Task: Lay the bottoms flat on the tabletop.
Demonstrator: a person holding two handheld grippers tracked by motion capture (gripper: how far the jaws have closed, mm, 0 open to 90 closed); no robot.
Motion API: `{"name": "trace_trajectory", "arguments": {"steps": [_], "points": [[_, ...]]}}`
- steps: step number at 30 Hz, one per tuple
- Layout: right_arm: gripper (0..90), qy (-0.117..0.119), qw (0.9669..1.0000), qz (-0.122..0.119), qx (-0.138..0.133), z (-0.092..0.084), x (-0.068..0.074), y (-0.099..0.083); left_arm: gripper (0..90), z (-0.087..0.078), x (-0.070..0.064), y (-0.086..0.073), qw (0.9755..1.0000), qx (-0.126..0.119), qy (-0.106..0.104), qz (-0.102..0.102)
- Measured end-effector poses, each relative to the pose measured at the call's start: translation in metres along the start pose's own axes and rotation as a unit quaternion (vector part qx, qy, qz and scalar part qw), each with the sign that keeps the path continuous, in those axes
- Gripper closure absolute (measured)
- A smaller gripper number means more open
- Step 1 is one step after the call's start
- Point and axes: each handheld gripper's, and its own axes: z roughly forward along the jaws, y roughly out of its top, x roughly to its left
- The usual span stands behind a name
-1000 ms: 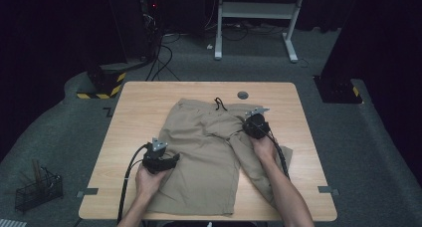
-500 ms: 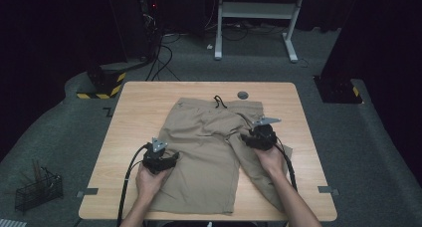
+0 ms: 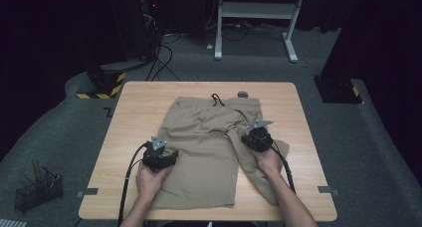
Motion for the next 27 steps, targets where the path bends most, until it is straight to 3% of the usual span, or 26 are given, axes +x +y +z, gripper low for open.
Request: {"name": "trace_trajectory", "arguments": {"steps": [3,7,10,13,14,18,21,23,25,27], "points": [[90.0,-0.006,0.9999,0.014,-0.008,0.008,-0.003,0.006,34.6,0.002,0.001,0.002,1.0000,0.000,0.007,-0.002],[86.1,-0.004,0.9999,0.015,-0.007,0.010,-0.003,0.012,34.4,0.002,0.003,0.002,0.9999,0.002,0.010,-0.002],[77.9,0.021,0.9990,0.020,-0.034,-0.009,-0.003,0.007,34.1,0.002,0.003,0.002,0.9999,0.002,0.012,-0.002],[71.7,0.021,0.9986,0.026,-0.042,-0.035,-0.004,-0.005,34.1,0.002,0.003,0.002,0.9999,0.003,0.012,0.000],[70.1,0.016,0.9986,0.025,-0.044,-0.041,-0.004,-0.008,34.1,0.002,0.003,0.002,0.9999,0.003,0.012,0.000],[57.5,-0.048,0.9977,0.020,-0.043,-0.061,-0.006,-0.025,34.1,0.002,0.003,0.002,0.9999,0.003,0.012,0.000],[48.2,-0.080,0.9962,0.033,-0.001,-0.057,-0.014,-0.035,34.1,0.002,0.003,0.002,0.9999,0.003,0.012,-0.001],[55.0,-0.080,0.9958,0.044,0.010,-0.049,-0.022,-0.045,34.1,0.002,0.003,0.002,0.9999,0.003,0.012,-0.001],[75.0,-0.083,0.9960,0.033,0.001,-0.048,-0.024,-0.050,34.1,0.002,0.003,0.002,0.9999,0.002,0.012,-0.002],[86.2,-0.071,0.9969,0.033,0.007,-0.049,-0.027,-0.050,34.1,0.002,0.003,0.002,0.9999,0.002,0.012,-0.002]]}}
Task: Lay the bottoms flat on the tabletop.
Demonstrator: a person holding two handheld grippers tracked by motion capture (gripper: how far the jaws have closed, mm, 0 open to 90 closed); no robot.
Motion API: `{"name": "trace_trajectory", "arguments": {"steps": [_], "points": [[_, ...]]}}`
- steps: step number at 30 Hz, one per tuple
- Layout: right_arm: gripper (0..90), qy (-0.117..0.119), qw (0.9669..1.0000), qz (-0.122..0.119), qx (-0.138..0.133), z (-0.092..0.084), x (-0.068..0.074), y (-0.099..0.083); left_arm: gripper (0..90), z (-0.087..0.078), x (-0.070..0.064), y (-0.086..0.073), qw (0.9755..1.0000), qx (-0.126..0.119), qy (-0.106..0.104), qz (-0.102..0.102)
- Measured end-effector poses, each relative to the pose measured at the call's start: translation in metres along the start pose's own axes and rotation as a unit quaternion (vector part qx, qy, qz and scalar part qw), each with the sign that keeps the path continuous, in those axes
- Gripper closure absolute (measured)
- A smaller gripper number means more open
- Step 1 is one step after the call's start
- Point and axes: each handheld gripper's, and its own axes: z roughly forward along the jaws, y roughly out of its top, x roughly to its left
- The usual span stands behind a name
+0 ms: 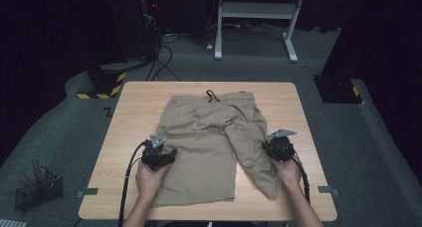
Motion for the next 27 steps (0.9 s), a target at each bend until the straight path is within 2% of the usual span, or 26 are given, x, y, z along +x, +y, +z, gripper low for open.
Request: {"name": "trace_trajectory", "arguments": {"steps": [4,8,10,12,14,16,17,19,20,21,22,24,25,27], "points": [[88.0,0.001,0.9999,0.004,-0.017,-0.009,-0.006,0.000,34.1,0.000,0.000,0.000,1.0000,0.000,-0.001,0.001],[88.0,-0.014,0.9978,0.016,-0.063,-0.026,-0.013,0.003,34.1,0.000,0.000,0.000,1.0000,0.001,-0.001,0.002],[87.9,-0.022,0.9974,0.022,-0.065,-0.029,-0.017,0.007,34.2,0.000,0.000,0.000,1.0000,0.001,-0.001,0.003],[87.6,-0.025,0.9976,0.032,-0.056,-0.024,-0.022,0.010,34.2,0.000,0.000,0.000,1.0000,0.001,-0.002,0.003],[85.8,-0.025,0.9984,0.041,-0.032,-0.012,-0.026,0.008,34.2,0.000,0.000,0.000,1.0000,0.001,-0.002,0.002],[76.2,-0.023,0.9985,0.048,-0.015,-0.004,-0.026,0.005,34.2,0.000,0.000,0.000,1.0000,0.001,-0.002,0.002],[70.4,-0.022,0.9983,0.050,-0.021,-0.005,-0.024,0.003,34.1,0.000,0.000,0.000,1.0000,0.001,-0.002,0.003],[64.3,-0.018,0.9976,0.049,-0.045,-0.016,-0.019,0.001,34.2,0.000,0.000,0.000,1.0000,0.001,-0.001,0.003],[62.6,-0.016,0.9963,0.046,-0.072,-0.028,-0.013,-0.002,34.1,0.000,0.000,0.000,1.0000,0.001,-0.001,0.003],[61.4,-0.010,0.9952,0.043,-0.087,-0.036,-0.009,-0.004,34.1,0.000,0.000,0.000,1.0000,0.001,-0.001,0.003],[60.2,0.001,0.9942,0.030,-0.103,-0.047,-0.002,-0.008,34.1,0.000,0.000,0.000,1.0000,0.001,-0.001,0.003],[58.8,0.015,0.9944,0.006,-0.104,-0.059,0.011,-0.015,34.2,0.000,0.000,0.000,1.0000,0.001,-0.001,0.003],[57.8,0.032,0.9946,-0.003,-0.098,-0.063,0.018,-0.019,34.1,0.000,0.000,0.000,1.0000,0.001,-0.001,0.003],[55.9,0.049,0.9951,-0.011,-0.085,-0.064,0.025,-0.025,34.1,0.000,0.000,0.000,1.0000,0.001,-0.001,0.003]]}}
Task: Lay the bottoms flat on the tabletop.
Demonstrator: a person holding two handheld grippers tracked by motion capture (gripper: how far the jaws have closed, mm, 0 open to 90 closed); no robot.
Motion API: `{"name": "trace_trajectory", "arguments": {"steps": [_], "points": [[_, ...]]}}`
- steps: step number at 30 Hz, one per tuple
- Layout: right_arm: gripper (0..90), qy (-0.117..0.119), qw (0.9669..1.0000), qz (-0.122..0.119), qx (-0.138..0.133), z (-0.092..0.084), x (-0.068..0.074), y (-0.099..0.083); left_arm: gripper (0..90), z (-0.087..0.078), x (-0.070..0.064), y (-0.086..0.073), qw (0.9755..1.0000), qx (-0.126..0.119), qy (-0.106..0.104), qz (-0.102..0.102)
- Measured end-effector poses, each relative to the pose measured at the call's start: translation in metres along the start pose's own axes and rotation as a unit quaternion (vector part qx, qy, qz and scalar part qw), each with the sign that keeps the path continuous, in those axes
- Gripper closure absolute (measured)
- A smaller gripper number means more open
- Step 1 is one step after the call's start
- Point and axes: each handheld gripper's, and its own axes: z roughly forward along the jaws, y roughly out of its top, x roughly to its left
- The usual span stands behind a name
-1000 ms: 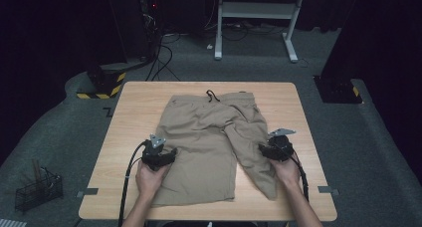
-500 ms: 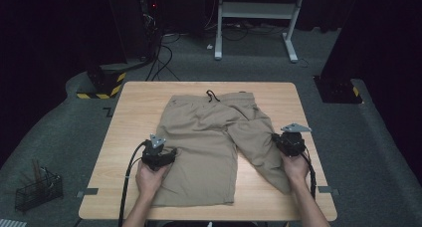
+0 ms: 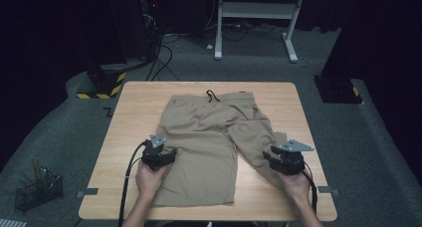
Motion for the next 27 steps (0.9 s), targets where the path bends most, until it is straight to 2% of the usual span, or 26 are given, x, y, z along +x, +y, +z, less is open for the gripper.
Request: {"name": "trace_trajectory", "arguments": {"steps": [2,5,7,8,9,10,11,12,13,15,18,21,24,25,27], "points": [[54.0,0.023,0.9997,-0.003,0.013,0.003,0.007,-0.010,34.1,0.000,0.000,0.000,1.0000,0.000,0.000,0.000],[52.6,0.038,0.9989,-0.009,0.024,0.008,0.012,-0.023,34.1,0.000,0.000,0.000,1.0000,0.000,0.001,0.000],[52.0,0.041,0.9981,-0.012,0.044,0.013,0.014,-0.030,34.1,0.000,0.000,0.000,1.0000,0.000,0.000,0.000],[53.2,0.036,0.9978,-0.022,0.051,0.015,0.015,-0.033,34.0,0.000,0.000,0.000,1.0000,0.000,0.000,0.000],[57.2,0.029,0.9974,-0.031,0.057,0.017,0.017,-0.035,34.0,0.000,0.000,0.000,1.0000,-0.002,0.000,-0.002],[67.6,0.021,0.9974,-0.044,0.053,0.016,0.018,-0.036,34.0,0.000,0.000,0.000,1.0000,0.000,0.000,0.000],[80.7,0.024,0.9969,-0.049,0.056,0.015,0.017,-0.034,34.0,0.000,0.000,0.000,1.0000,0.000,0.000,0.000],[87.4,0.033,0.9968,-0.045,0.057,0.015,0.015,-0.033,34.0,0.000,0.000,0.000,1.0000,0.000,0.000,0.000],[88.6,0.031,0.9970,-0.046,0.053,0.014,0.014,-0.032,34.0,0.000,0.000,0.000,1.0000,0.000,0.000,0.000],[88.8,0.020,0.9977,-0.051,0.038,0.008,0.011,-0.025,34.0,0.000,0.000,0.000,1.0000,0.000,0.000,0.000],[88.6,0.017,0.9990,-0.042,0.004,-0.003,0.002,-0.011,34.0,0.000,0.000,0.000,1.0000,0.000,0.000,0.000],[88.5,-0.009,0.9993,-0.023,-0.028,-0.011,-0.013,0.009,34.1,0.000,0.000,0.000,1.0000,0.000,-0.001,0.000],[88.5,-0.039,0.9985,-0.005,-0.039,-0.007,-0.032,0.021,34.1,0.000,0.000,0.000,1.0000,0.000,-0.001,0.000],[88.5,-0.056,0.9977,0.002,-0.038,-0.002,-0.040,0.024,34.1,0.000,0.000,0.000,1.0000,0.000,-0.001,0.000],[88.5,-0.074,0.9967,0.017,-0.029,0.006,-0.052,0.026,34.1,0.000,0.000,0.000,1.0000,0.000,0.000,0.000]]}}
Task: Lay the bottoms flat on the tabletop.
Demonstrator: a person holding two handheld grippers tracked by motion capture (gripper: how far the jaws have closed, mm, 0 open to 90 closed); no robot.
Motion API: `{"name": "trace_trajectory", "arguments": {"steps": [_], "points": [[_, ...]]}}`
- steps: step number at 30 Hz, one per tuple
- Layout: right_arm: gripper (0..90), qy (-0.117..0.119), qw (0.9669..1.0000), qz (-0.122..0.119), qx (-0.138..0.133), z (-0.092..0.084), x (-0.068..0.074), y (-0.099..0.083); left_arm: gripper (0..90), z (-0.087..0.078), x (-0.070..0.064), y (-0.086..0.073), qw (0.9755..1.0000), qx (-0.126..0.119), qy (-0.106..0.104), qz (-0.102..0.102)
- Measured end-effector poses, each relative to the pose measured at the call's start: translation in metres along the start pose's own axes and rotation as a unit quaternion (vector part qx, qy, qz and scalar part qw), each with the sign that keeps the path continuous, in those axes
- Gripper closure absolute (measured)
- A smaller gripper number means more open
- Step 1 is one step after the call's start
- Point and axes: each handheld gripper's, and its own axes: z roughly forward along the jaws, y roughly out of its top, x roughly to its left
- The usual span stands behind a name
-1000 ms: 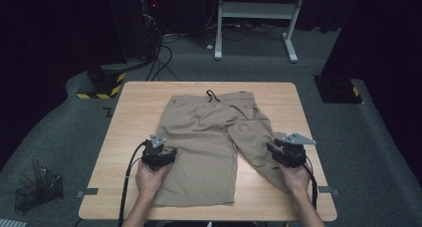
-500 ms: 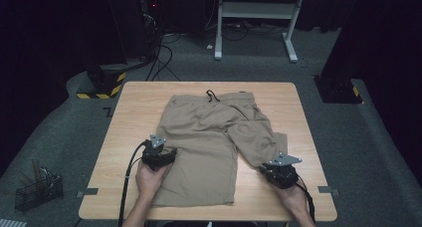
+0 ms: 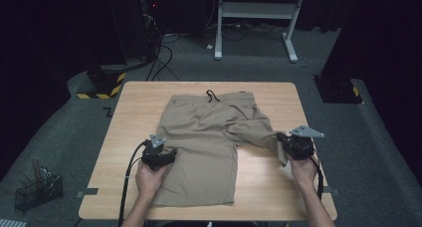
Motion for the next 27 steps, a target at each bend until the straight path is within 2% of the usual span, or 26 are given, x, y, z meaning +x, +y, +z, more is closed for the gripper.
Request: {"name": "trace_trajectory", "arguments": {"steps": [1,3,6,8,10,13,17,21,23,27], "points": [[88.5,-0.015,0.9998,0.002,0.009,0.007,-0.007,0.000,34.1,0.000,0.000,0.000,1.0000,0.000,0.000,0.000],[88.1,-0.027,0.9993,0.014,0.024,0.018,-0.016,-0.003,34.1,0.000,0.000,0.000,1.0000,0.000,0.000,0.000],[85.4,-0.021,0.9974,0.039,0.058,0.037,-0.023,-0.016,34.1,0.000,0.000,0.000,1.0000,0.000,0.000,0.000],[82.1,-0.012,0.9970,0.038,0.066,0.041,-0.021,-0.021,34.1,0.000,0.000,0.000,1.0000,0.000,0.000,0.000],[74.9,-0.003,0.9968,0.041,0.069,0.042,-0.018,-0.026,34.1,0.000,0.000,0.000,1.0000,0.000,0.000,0.000],[64.5,0.003,0.9965,0.056,0.063,0.034,-0.018,-0.024,34.1,0.000,0.000,0.000,1.0000,0.000,0.000,0.000],[61.0,0.019,0.9975,0.062,0.028,0.009,-0.015,-0.016,34.1,0.000,0.000,0.000,1.0000,0.000,0.000,0.000],[59.2,0.025,0.9990,0.037,-0.001,-0.013,0.000,-0.015,34.1,0.000,0.000,0.000,1.0000,0.000,0.000,0.000],[60.2,0.030,0.9994,0.014,-0.010,-0.022,0.011,-0.016,34.1,0.000,0.000,0.000,1.0000,0.000,0.000,0.000],[64.4,0.070,0.9975,0.005,-0.007,-0.028,0.029,-0.023,34.1,0.000,0.000,0.000,1.0000,0.000,0.000,0.000]]}}
